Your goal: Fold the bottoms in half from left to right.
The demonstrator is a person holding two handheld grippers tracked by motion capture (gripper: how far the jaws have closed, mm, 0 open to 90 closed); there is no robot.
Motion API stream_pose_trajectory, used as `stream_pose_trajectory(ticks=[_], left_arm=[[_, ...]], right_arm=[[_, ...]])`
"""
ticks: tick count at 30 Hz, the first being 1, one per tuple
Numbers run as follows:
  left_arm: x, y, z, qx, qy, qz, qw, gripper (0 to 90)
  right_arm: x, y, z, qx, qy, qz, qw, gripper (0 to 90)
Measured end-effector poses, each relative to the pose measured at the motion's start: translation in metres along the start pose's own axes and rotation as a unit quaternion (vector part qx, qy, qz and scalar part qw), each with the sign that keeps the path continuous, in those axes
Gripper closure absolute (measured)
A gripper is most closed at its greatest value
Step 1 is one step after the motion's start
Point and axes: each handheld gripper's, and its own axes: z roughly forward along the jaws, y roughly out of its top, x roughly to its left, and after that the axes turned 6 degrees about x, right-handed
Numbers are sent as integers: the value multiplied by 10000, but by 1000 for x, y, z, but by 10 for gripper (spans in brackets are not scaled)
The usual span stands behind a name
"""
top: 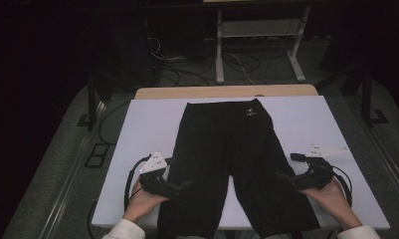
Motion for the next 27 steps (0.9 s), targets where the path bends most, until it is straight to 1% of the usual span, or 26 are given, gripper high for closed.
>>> stream_pose_trajectory(ticks=[14,17,19,22,27], left_arm=[[0,0,-1,-21,13,-3,10000,0],[-1,0,0,2,-1,-5,10000,0],[0,-1,0,-4,3,-12,10000,0],[1,-1,-1,-15,14,-48,10000,0],[0,-1,-1,-26,25,-37,10000,0]], right_arm=[[2,2,-3,-65,-73,32,9999,0],[3,3,-4,-43,-131,-3,9999,0],[4,5,-5,-19,-177,16,9998,0],[5,10,-7,-47,-243,-56,9997,0],[3,18,-8,-121,-213,-49,9997,0]])
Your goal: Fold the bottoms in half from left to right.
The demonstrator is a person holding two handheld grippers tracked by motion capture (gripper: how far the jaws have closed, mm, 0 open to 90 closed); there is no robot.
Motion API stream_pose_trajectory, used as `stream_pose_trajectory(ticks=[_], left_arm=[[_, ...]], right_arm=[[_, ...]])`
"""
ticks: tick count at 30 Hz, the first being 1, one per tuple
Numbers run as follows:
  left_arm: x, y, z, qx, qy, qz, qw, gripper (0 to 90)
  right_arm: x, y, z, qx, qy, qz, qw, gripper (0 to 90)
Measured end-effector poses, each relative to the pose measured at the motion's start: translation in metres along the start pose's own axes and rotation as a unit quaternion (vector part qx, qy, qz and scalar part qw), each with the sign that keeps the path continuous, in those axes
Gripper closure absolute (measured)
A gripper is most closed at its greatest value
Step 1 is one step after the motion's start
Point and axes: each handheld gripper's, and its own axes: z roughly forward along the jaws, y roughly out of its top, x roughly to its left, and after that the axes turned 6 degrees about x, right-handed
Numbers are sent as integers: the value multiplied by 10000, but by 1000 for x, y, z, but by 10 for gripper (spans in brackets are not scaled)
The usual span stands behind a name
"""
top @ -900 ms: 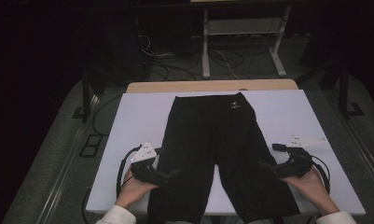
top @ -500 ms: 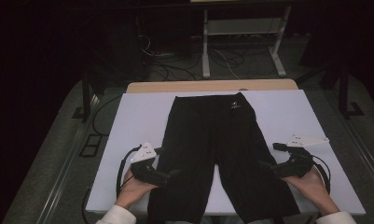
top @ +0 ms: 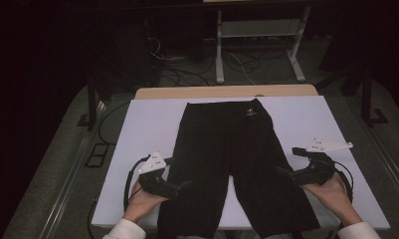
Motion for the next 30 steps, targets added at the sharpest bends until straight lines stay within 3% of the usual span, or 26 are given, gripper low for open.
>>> stream_pose_trajectory(ticks=[30], left_arm=[[-1,-1,2,42,-6,1,10000,0]], right_arm=[[-2,62,19,215,-33,-381,9990,0]])
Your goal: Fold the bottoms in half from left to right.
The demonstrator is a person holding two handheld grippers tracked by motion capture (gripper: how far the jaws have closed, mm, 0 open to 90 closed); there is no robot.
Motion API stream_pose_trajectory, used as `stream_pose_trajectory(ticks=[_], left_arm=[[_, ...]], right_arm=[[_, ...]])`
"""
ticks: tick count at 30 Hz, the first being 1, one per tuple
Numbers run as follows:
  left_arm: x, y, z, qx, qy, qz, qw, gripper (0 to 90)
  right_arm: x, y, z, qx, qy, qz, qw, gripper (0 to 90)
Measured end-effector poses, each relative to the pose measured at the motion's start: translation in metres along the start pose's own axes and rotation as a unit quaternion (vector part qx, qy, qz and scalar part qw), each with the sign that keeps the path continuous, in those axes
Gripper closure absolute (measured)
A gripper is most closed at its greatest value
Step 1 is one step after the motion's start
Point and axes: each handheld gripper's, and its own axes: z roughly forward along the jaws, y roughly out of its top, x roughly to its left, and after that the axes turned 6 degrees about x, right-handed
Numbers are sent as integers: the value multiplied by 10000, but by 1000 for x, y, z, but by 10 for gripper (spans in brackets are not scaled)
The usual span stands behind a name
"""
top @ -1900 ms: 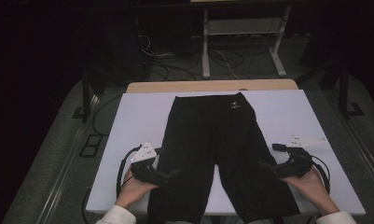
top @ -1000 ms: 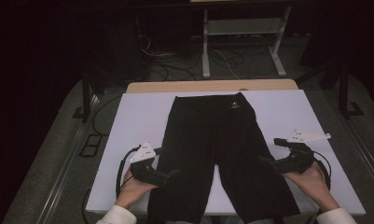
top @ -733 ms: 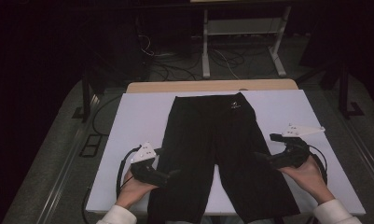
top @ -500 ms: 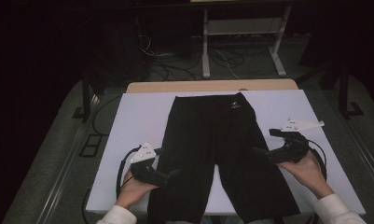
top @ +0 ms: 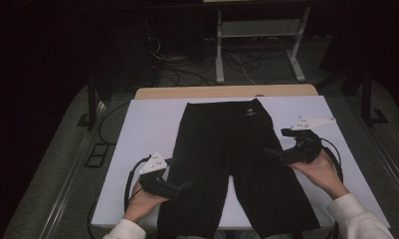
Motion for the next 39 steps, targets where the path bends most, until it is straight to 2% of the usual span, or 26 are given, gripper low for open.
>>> stream_pose_trajectory(ticks=[24,39], left_arm=[[0,0,0,-11,-10,10,10000,0],[0,0,0,-14,-15,20,10000,0]], right_arm=[[4,39,28,158,69,-210,9996,0],[2,56,43,100,83,-283,9995,0]])
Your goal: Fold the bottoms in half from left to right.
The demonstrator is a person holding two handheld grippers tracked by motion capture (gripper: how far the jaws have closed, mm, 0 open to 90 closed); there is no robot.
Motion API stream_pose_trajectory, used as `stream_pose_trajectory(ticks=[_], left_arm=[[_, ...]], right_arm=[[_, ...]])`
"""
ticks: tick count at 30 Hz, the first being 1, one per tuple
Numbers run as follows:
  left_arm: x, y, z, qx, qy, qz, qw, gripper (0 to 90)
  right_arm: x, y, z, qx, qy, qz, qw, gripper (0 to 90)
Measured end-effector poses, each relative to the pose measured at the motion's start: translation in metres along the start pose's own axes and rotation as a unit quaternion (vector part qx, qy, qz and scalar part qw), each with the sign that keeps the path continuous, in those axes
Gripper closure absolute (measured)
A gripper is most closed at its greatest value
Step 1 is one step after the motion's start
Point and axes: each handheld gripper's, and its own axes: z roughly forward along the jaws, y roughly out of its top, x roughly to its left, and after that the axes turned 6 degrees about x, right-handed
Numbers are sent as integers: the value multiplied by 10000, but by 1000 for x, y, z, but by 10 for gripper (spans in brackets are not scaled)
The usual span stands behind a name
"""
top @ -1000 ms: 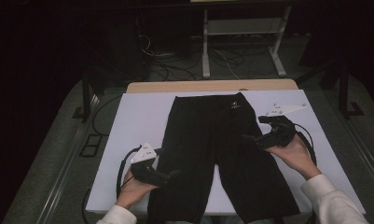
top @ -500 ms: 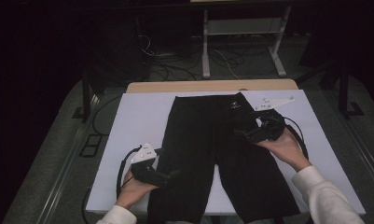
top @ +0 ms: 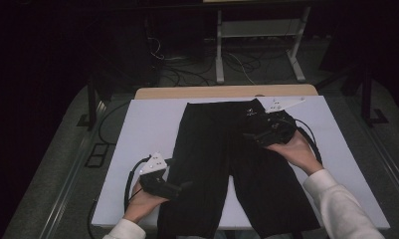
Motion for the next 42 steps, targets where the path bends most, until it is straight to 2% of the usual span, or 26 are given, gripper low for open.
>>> stream_pose_trajectory(ticks=[20,42], left_arm=[[0,0,0,4,11,14,10000,0],[0,0,0,5,-5,30,10000,0]], right_arm=[[-14,19,25,25,-19,191,9998,0],[-22,40,55,44,-86,333,9994,0]])
